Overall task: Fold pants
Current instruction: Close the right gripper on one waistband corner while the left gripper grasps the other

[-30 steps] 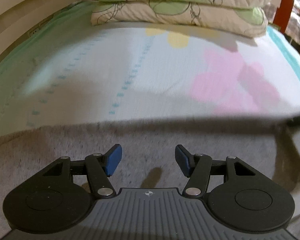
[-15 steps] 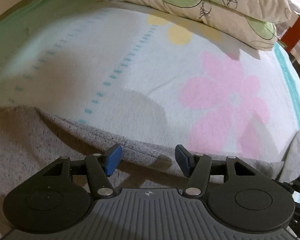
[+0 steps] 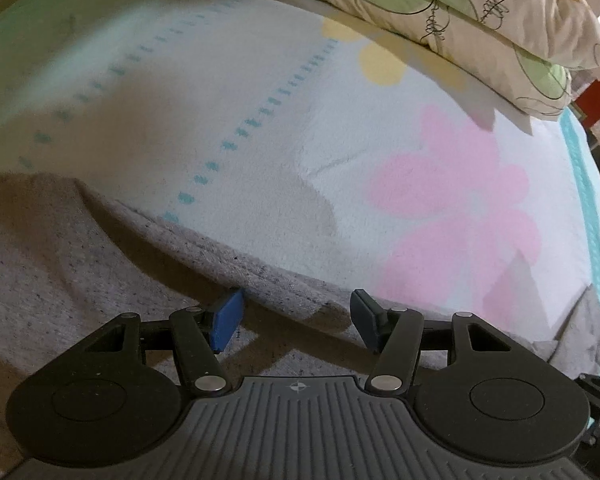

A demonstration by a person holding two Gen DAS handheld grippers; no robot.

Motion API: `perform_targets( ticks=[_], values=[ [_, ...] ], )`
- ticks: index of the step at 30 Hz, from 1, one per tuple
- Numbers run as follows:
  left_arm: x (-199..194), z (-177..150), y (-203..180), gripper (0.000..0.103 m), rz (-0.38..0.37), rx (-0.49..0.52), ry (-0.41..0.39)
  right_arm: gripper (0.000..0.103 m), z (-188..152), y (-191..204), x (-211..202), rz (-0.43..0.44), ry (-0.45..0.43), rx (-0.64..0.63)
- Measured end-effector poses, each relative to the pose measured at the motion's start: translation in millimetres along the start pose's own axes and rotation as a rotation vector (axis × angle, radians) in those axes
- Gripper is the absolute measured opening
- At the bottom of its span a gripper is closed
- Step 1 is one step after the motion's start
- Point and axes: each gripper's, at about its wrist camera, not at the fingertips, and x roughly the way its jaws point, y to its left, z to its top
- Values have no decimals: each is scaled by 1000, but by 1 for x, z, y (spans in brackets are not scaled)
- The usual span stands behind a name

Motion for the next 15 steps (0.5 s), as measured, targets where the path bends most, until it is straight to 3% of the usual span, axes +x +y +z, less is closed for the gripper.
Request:
perform_targets(
  ticks=[11,13,14,15],
  values=[
    [25,12,-9,57,-2,-46,16,6,-3,-1,-1,0,-14,6],
    [26,12,-9,37,23,-56,-7,6,-3,-1,-1,-2,-19,10],
    [25,11,-10,18,50,-55,-13,6,-3,0,-1,-5,-22,11],
    [23,10,-9,13,61,-51,-20,6,-5,0,-1,-9,-25,9]
  ],
)
